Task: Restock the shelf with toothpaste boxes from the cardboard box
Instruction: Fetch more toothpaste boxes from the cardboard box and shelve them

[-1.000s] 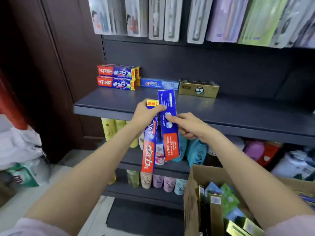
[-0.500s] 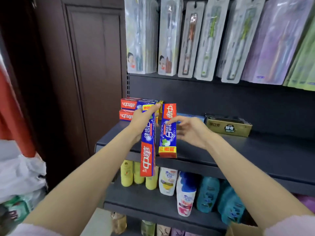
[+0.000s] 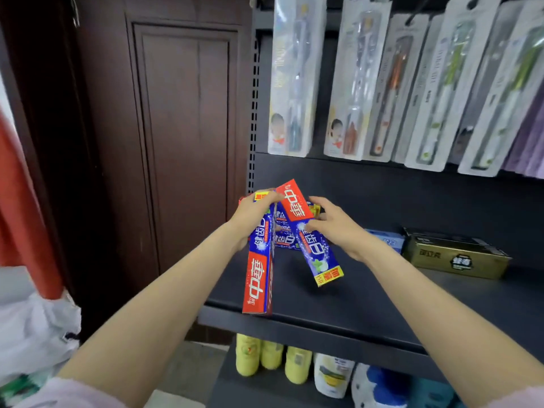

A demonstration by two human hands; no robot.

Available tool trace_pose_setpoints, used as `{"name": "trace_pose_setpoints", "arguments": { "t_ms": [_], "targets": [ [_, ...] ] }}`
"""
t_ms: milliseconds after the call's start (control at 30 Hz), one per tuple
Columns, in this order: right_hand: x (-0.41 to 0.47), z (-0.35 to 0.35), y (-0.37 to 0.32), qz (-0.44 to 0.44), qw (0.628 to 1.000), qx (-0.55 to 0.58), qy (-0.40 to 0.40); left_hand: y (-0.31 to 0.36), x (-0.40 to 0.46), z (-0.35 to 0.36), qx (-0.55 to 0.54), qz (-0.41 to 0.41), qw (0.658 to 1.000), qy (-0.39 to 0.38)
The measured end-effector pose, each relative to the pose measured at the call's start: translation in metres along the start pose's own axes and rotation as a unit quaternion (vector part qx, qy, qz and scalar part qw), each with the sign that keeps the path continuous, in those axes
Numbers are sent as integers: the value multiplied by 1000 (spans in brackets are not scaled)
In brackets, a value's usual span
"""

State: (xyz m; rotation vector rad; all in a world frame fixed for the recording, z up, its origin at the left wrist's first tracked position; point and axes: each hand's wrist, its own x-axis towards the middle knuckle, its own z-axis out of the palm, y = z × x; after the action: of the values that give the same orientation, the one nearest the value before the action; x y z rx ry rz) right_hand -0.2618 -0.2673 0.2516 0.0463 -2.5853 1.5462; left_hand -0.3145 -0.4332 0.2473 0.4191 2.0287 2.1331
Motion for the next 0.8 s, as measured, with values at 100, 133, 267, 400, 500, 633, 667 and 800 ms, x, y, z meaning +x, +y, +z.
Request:
{"name": "trace_pose_setpoints", "arguments": {
  "t_ms": [100, 133, 267, 400, 500, 633, 667, 800],
  "targets": [
    [20, 20, -5, 14, 996, 74, 44, 4, 12, -19, -2, 15, 999, -35],
    [26, 27, -7, 16, 992, 110, 52, 6, 15, -24, 25, 15, 998, -47],
    [41, 52, -12, 7, 966, 242, 94, 12, 22, -46, 139, -33, 985, -95],
    [51, 60, -12, 10, 952, 278, 128, 17, 27, -62, 211, -70, 967, -125],
    [52, 60, -12, 14, 954, 279, 112, 18, 29, -62, 199, -58, 973, -106],
    [59, 52, -17, -30, 982, 116, 143, 12, 40, -65, 124, -46, 991, -32],
    [61, 48, -19, -50, 986, 31, 154, 11, 44, -67, 96, -43, 994, -7],
    [75, 37, -19, -86, 939, -320, 88, 2, 57, -76, 30, -23, 997, 62]
  ]
}}
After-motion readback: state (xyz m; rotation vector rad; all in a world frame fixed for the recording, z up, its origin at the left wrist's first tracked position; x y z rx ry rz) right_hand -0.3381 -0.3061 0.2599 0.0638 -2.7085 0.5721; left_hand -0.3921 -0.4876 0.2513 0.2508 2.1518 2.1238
